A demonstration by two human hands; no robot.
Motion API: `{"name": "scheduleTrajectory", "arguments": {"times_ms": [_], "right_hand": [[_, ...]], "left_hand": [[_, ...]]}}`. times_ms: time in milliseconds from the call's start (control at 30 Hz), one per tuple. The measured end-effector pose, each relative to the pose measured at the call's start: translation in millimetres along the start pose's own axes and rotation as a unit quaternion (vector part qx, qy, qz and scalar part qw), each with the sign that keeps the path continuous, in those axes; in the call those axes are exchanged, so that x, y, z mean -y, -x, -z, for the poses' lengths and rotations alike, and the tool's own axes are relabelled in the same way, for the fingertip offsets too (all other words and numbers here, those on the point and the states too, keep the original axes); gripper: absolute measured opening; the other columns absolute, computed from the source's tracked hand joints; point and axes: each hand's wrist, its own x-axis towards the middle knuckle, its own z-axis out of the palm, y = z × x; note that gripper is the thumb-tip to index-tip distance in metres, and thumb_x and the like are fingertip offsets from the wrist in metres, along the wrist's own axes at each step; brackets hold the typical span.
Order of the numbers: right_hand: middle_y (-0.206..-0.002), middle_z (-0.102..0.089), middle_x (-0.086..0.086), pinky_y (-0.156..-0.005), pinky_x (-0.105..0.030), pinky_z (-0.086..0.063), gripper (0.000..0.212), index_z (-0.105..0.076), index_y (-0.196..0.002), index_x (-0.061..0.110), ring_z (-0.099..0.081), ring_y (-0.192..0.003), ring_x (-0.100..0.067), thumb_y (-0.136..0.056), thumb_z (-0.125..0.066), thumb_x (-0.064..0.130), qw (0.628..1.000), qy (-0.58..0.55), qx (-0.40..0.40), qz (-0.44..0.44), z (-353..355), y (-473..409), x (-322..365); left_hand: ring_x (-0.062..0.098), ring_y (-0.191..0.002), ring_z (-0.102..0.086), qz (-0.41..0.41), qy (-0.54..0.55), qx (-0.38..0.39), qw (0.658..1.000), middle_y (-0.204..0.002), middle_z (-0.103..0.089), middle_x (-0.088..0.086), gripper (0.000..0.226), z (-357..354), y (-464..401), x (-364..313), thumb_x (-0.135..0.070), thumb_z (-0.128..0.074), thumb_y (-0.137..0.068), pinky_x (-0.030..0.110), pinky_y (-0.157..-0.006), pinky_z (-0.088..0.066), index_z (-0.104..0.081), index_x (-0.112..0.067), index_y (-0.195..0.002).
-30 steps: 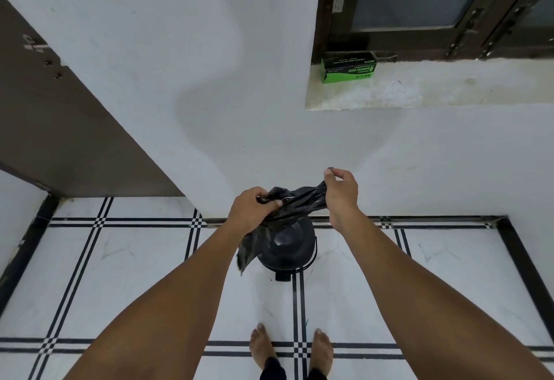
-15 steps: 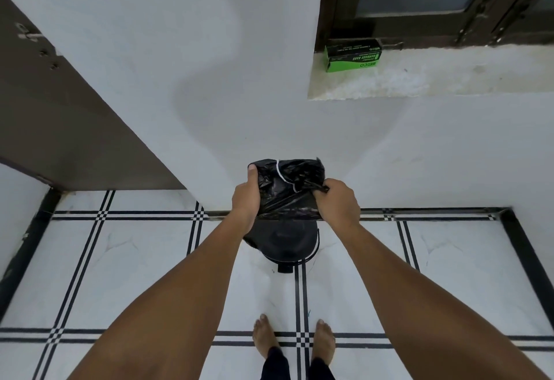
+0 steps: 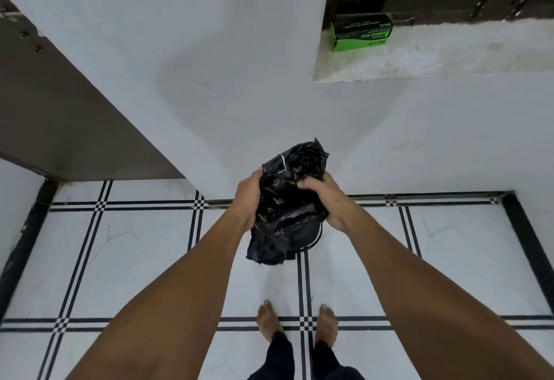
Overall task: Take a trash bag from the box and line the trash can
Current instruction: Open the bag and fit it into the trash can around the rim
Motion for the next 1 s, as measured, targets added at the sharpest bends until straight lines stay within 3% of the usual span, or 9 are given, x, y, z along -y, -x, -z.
{"name": "scheduleTrajectory", "arguments": {"times_ms": [100,167,300,433,567,700,867,933,1000], "right_hand": [[-0.111,-0.079,-0.008,-0.092,-0.040,-0.060,0.054,-0.072,-0.121,0.015,-0.076,-0.103,-0.027,-0.075,-0.090,0.038,0.998,0.035,0.038,0.020,-7,0,-4],[-0.102,-0.081,-0.007,-0.087,-0.037,-0.062,0.034,-0.077,-0.110,0.011,-0.077,-0.095,-0.026,-0.081,-0.087,0.024,0.996,0.058,-0.050,0.045,-9,-6,-8],[-0.100,-0.072,-0.005,-0.080,-0.036,-0.055,0.025,-0.067,-0.108,0.010,-0.068,-0.091,-0.028,-0.089,-0.073,0.027,0.941,0.193,-0.271,0.067,0,-14,-11],[-0.089,-0.057,-0.004,-0.071,-0.036,-0.047,0.013,-0.053,-0.107,0.007,-0.059,-0.085,-0.030,-0.097,-0.054,0.015,0.905,0.249,-0.337,0.071,8,-8,-7],[-0.098,-0.058,-0.007,-0.065,-0.029,-0.049,0.022,-0.053,-0.116,0.002,-0.058,-0.090,-0.025,-0.094,-0.047,0.000,0.949,0.046,-0.305,0.058,-3,-13,-9],[-0.105,-0.060,-0.012,-0.077,-0.038,-0.054,0.025,-0.052,-0.115,0.008,-0.058,-0.088,-0.023,-0.094,-0.042,-0.001,0.973,-0.040,-0.225,0.040,-22,-14,-7],[-0.106,-0.070,-0.012,-0.075,-0.039,-0.059,0.026,-0.063,-0.112,0.011,-0.066,-0.088,-0.028,-0.096,-0.043,0.011,0.975,-0.105,-0.195,0.011,-37,-17,-20],[-0.104,-0.074,-0.009,-0.080,-0.038,-0.060,0.022,-0.069,-0.107,0.011,-0.071,-0.090,-0.026,-0.098,-0.060,0.029,0.981,-0.092,-0.167,0.029,-33,-19,-28],[-0.102,-0.079,-0.002,-0.090,-0.039,-0.061,0.045,-0.074,-0.105,0.017,-0.076,-0.094,-0.020,-0.081,-0.080,0.054,0.990,0.011,-0.124,0.065,-27,-21,-37]], "left_hand": [[0.027,-0.103,-0.075,0.002,-0.015,0.046,0.999,-0.110,-0.078,0.010,0.055,4,0,3,-0.064,-0.049,-0.095,0.042,-0.092,-0.058,-0.077,-0.020,-0.114],[0.024,-0.104,-0.075,-0.012,-0.017,0.073,0.997,-0.110,-0.079,0.008,0.065,7,-2,5,-0.074,-0.059,-0.084,0.040,-0.092,-0.057,-0.078,-0.020,-0.112],[0.023,-0.086,-0.074,-0.062,-0.048,0.008,0.997,-0.089,-0.078,0.006,0.044,16,-3,8,-0.049,-0.086,-0.076,0.035,-0.080,-0.060,-0.073,-0.010,-0.091],[0.025,-0.083,-0.073,-0.059,-0.034,0.005,0.998,-0.091,-0.077,0.009,0.027,33,-9,14,-0.020,-0.088,-0.078,0.039,-0.081,-0.061,-0.070,-0.009,-0.095],[0.028,-0.085,-0.073,-0.052,-0.021,0.013,0.998,-0.095,-0.075,0.012,0.023,41,-12,18,-0.001,-0.082,-0.081,0.039,-0.078,-0.060,-0.068,-0.010,-0.098],[0.022,-0.095,-0.065,-0.120,-0.202,-0.056,0.970,-0.106,-0.067,0.002,0.028,41,-26,22,-0.008,-0.075,-0.087,0.034,-0.077,-0.057,-0.061,-0.018,-0.109],[0.028,-0.100,-0.064,-0.130,-0.212,-0.144,0.958,-0.107,-0.070,0.005,0.017,40,-38,25,-0.018,-0.056,-0.097,0.044,-0.090,-0.056,-0.069,-0.013,-0.108],[0.034,-0.096,-0.067,-0.080,-0.151,-0.162,0.972,-0.101,-0.072,0.011,0.021,46,-46,29,-0.017,-0.052,-0.094,0.044,-0.084,-0.056,-0.072,-0.011,-0.098],[0.034,-0.091,-0.068,-0.021,-0.054,-0.161,0.985,-0.097,-0.071,0.013,0.018,51,-51,32,-0.016,-0.052,-0.091,0.042,-0.078,-0.058,-0.069,-0.015,-0.087]]}}
